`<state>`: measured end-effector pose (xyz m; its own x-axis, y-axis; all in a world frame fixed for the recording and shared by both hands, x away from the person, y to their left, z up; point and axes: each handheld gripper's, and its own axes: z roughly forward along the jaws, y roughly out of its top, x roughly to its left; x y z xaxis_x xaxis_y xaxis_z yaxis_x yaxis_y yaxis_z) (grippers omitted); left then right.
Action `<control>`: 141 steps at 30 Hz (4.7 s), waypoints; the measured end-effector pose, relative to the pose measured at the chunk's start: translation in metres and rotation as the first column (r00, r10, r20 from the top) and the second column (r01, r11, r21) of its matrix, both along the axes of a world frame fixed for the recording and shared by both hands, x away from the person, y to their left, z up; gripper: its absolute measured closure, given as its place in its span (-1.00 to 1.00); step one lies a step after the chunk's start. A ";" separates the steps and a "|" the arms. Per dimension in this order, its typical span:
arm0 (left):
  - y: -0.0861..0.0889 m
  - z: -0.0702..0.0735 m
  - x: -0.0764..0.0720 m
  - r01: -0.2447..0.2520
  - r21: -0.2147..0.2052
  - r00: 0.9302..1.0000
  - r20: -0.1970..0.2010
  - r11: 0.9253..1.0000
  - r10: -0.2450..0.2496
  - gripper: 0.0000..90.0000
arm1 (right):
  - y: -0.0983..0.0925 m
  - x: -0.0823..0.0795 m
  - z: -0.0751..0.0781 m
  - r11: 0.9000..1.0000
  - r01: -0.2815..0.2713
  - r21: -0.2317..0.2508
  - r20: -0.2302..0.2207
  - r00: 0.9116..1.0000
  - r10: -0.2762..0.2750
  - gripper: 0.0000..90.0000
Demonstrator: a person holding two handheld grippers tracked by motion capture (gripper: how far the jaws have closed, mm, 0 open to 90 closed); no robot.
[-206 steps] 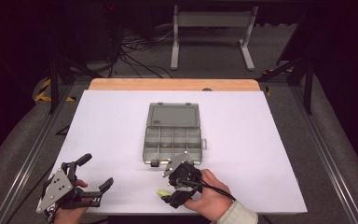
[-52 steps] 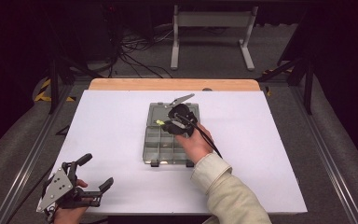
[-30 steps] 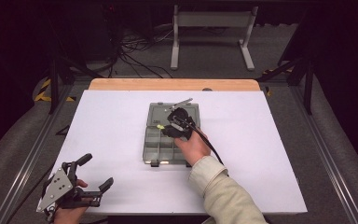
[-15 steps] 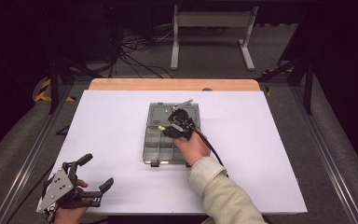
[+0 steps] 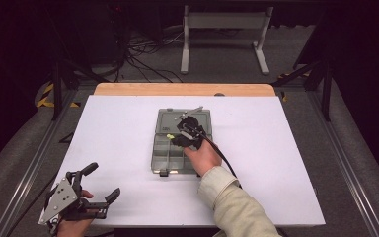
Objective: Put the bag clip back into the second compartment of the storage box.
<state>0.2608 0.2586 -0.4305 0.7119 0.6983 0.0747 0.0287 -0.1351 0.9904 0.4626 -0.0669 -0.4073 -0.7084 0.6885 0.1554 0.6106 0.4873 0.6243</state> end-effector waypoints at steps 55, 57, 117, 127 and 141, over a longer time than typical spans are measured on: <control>-0.001 0.000 0.001 0.005 -0.001 1.000 -0.002 1.000 -0.005 -0.99 | -0.030 -0.062 0.070 0.983 -0.134 0.129 0.227 0.969 0.103 -0.71; -0.001 0.000 0.002 0.005 -0.001 1.000 -0.001 1.000 -0.005 -0.99 | -0.034 -0.065 0.072 0.980 -0.139 0.142 0.230 0.968 0.104 -0.73; -0.002 0.000 0.002 -0.004 0.003 1.000 -0.001 1.000 0.004 -0.99 | -0.211 -0.160 0.022 0.928 -0.105 0.358 0.479 0.873 -0.087 -0.97; -0.001 -0.001 0.003 -0.001 0.013 1.000 -0.011 1.000 0.001 -0.99 | -0.222 -0.165 0.000 0.927 -0.090 0.364 0.467 0.879 -0.098 -0.98; 0.000 -0.003 0.007 0.008 0.014 1.000 -0.023 1.000 -0.008 -0.99 | -0.230 -0.162 -0.031 0.932 -0.071 0.355 0.429 0.898 -0.095 -0.99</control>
<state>0.2682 0.2586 -0.4339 0.7188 0.6918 0.0679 0.0503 -0.1491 0.9875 0.3011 -0.2973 -0.4382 -0.7524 0.6550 0.0696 0.2429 0.1777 0.9536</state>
